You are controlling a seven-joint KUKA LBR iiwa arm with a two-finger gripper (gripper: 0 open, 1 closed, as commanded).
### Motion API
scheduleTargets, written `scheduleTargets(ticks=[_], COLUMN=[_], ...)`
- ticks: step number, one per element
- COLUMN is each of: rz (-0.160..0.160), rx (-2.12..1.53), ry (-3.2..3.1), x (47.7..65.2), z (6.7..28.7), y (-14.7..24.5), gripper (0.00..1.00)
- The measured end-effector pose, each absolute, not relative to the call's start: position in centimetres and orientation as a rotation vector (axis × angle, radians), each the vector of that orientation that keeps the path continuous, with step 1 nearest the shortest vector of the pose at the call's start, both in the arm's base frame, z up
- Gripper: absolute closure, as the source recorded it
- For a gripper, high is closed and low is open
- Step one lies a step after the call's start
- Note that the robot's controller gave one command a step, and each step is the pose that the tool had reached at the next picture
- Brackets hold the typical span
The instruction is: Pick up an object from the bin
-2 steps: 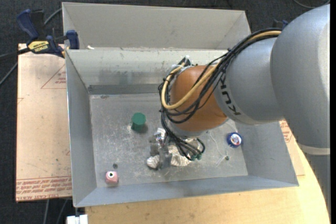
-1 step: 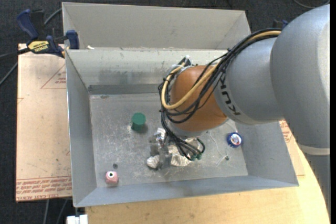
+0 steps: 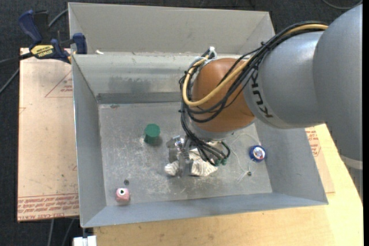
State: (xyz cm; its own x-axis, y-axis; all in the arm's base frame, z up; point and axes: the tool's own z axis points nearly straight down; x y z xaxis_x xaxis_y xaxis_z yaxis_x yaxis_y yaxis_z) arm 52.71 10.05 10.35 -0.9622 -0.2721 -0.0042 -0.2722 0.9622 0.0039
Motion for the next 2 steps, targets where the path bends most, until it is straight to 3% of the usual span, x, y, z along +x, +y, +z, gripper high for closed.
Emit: scheduleTargets(ticks=[1, 2], rz=[0.007, 0.009], rx=[-0.431, -0.471], ry=[3.108, 3.100], x=[52.7, 52.7], z=[10.3, 21.0], y=[10.0, 9.0], gripper=[1.00, 1.00])
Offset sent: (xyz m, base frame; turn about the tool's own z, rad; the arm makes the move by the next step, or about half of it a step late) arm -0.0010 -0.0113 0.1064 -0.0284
